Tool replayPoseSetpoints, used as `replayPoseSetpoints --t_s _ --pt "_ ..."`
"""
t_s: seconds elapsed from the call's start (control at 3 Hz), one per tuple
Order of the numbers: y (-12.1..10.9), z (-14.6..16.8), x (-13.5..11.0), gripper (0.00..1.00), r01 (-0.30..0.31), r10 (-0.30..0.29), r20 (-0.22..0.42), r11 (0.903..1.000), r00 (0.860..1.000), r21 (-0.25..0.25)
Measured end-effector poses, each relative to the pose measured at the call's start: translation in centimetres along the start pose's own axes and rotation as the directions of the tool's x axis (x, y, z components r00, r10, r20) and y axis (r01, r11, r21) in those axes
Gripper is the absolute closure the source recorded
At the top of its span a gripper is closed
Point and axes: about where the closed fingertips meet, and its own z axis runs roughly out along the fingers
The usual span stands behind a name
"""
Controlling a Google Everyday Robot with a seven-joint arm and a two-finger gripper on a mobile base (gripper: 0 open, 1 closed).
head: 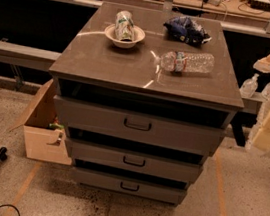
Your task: Pick 7up can from paper bowl and place on counter
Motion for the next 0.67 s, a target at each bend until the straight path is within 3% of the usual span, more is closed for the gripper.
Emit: replayPoseSetpoints --t_s 0.33,0.67 --pt "0.0 0.0 0.0 0.0 0.0 0.0 0.0 1.0 1.0 0.0" --pt "-1.2 1.1 -0.1 0.0 -0.055 0.053 0.08 0.9981 0.995 0.026"
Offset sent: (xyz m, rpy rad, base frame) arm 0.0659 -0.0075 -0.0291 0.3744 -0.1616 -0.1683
